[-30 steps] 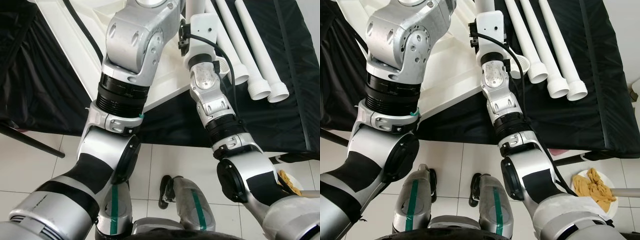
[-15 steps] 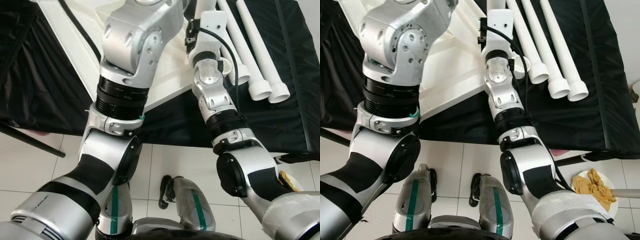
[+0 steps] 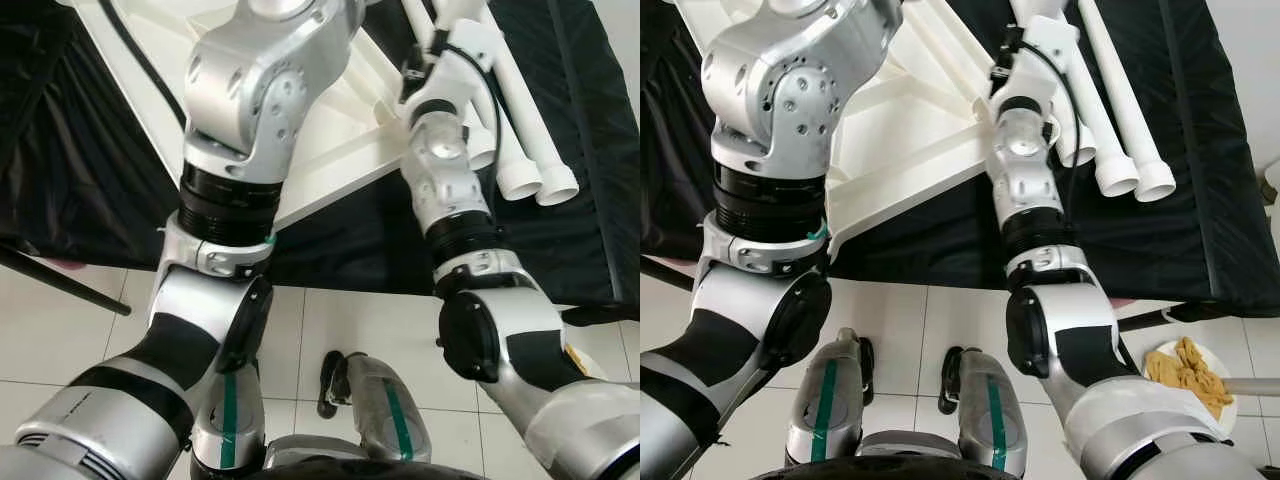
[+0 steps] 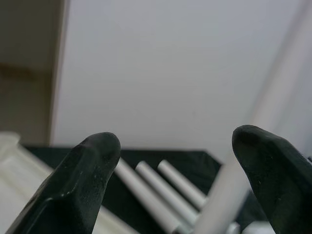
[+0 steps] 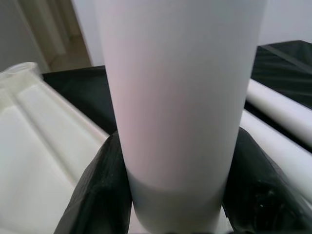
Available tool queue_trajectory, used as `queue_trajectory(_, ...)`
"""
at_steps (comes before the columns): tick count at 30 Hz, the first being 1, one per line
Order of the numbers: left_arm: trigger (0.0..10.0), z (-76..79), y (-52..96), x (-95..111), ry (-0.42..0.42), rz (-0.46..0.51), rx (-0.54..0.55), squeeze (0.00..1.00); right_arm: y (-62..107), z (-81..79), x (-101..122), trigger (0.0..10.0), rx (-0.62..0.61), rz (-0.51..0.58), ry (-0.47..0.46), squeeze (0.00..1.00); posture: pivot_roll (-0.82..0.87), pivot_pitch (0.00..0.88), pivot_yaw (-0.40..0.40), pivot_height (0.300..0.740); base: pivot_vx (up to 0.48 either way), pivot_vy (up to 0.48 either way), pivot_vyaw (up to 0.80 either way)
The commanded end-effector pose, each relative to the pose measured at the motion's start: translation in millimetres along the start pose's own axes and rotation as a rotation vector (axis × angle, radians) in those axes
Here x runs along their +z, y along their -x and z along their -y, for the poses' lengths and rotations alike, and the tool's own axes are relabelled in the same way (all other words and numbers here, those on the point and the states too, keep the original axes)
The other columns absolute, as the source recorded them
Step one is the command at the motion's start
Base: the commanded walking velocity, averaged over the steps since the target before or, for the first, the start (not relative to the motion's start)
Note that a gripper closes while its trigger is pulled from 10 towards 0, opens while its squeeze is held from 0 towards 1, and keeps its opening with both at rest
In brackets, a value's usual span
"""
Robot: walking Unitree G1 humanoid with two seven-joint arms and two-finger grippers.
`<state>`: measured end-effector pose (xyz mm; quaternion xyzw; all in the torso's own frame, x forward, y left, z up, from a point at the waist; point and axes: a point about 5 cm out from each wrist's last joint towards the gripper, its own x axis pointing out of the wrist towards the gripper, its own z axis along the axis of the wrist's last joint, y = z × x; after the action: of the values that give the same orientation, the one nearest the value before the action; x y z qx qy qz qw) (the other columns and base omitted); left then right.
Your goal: Building children table
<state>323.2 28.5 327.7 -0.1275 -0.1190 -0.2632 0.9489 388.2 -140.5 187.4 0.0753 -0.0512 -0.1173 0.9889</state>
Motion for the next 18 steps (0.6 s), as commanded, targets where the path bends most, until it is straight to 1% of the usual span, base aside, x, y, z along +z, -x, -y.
queue_trajectory(1,10.0,-5.4,1.5,-13.3,0.024,-0.064,-0.099,0.0,-3.8,11.7,4.1,10.0,-0.022,0.014,0.007,0.0,0.13,0.04,-0.07,0.74,0.0,0.0,0.0)
queue_trajectory(2,10.0,-11.4,2.7,-20.3,0.021,-0.092,-0.074,0.0,-4.0,15.6,4.6,10.0,-0.008,0.031,0.038,0.0,0.12,0.044,-0.068,0.74,0.0,0.0,0.0)
queue_trajectory(3,10.0,-11.4,2.7,-20.3,0.021,-0.092,-0.074,0.0,-4.0,15.6,4.6,10.0,-0.008,0.031,0.038,0.0,0.12,0.044,-0.068,0.74,0.0,0.0,0.0)
queue_trajectory(4,10.0,-15.6,4.6,-27.1,0.008,-0.117,-0.058,0.0,-3.4,20.0,4.0,10.0,0.006,0.041,0.038,0.0,0.12,0.044,-0.067,0.74,0.0,0.0,0.0)
queue_trajectory(5,10.0,-15.6,4.6,-27.1,0.008,-0.117,-0.058,0.0,-3.4,20.0,4.0,10.0,0.006,0.041,0.038,0.0,0.12,0.044,-0.067,0.74,0.0,0.0,0.0)
queue_trajectory(6,10.0,-19.8,6.9,-34.9,-0.016,-0.154,-0.036,0.0,-2.5,24.9,3.5,10.0,0.024,0.053,0.045,0.0,0.11,0.046,-0.067,0.74,0.0,0.0,0.0)
queue_trajectory(7,10.0,-19.8,6.9,-34.9,-0.016,-0.154,-0.036,0.0,-2.5,24.9,3.5,10.0,0.024,0.053,0.045,0.0,0.11,0.046,-0.067,0.74,0.0,0.0,0.0)
queue_trajectory(8,10.0,-23.4,9.4,-41.6,-0.029,-0.18,-0.021,0.0,-1.2,30.8,2.2,10.0,0.037,0.057,0.043,0.0,0.11,0.045,-0.067,0.74,0.0,0.0,0.0)
queue_trajectory(9,10.0,-23.4,9.4,-41.6,-0.029,-0.18,-0.021,0.0,-1.2,30.8,2.2,10.0,0.037,0.057,0.043,0.0,0.11,0.045,-0.067,0.74,0.0,0.0,0.0)
queue_trajectory(10,10.0,-25.3,11.0,-45.3,-0.036,-0.193,-0.013,0.0,-0.3,34.5,1.5,10.0,0.043,0.058,0.04,0.0,0.11,0.045,-0.067,0.74,0.0,0.0,0.0)
queue_trajectory(11,10.0,-27.9,13.4,-52.2,-0.06,-0.214,0.0,0.0,1.6,39.6,-0.9,10.0,0.071,0.051,0.032,0.0,0.11,0.042,-0.067,0.74,0.0,0.0,0.0)
queue_trajectory(12,10.0,-29.3,15.3,-57.9,-0.076,-0.232,0.008,0.0,3.6,42.9,-2.6,10.0,0.097,0.048,0.029,0.0,0.11,0.042,-0.067,0.74,0.0,0.0,0.0)
queue_trajectory(13,10.0,-29.3,15.3,-57.9,-0.076,-0.232,0.008,0.0,3.6,42.9,-2.6,10.0,0.097,0.048,0.029,0.0,0.11,0.042,-0.067,0.74,0.0,0.0,0.0)
queue_trajectory(15,10.0,-30.9,17.2,-65.1,-0.091,-0.257,0.018,0.0,6.3,45.7,-4.2,10.0,0.136,0.049,0.021,0.0,0.1,0.039,-0.068,0.74,0.0,0.0,0.0)
queue_trajectory(17,10.0,-30.1,19.3,-74.6,-0.105,-0.288,0.008,0.0,8.7,47.5,-5.6,10.0,0.161,0.054,0.038,0.0,0.1,0.037,-0.069,0.74,0.0,0.0,0.0)
queue_trajectory(18,10.0,-29.3,21.2,-83.1,-0.142,-0.317,-0.002,0.0,9.9,48.7,-6.7,10.0,0.17,0.054,0.049,0.0,0.1,0.035,-0.069,0.74,0.0,0.0,0.0)
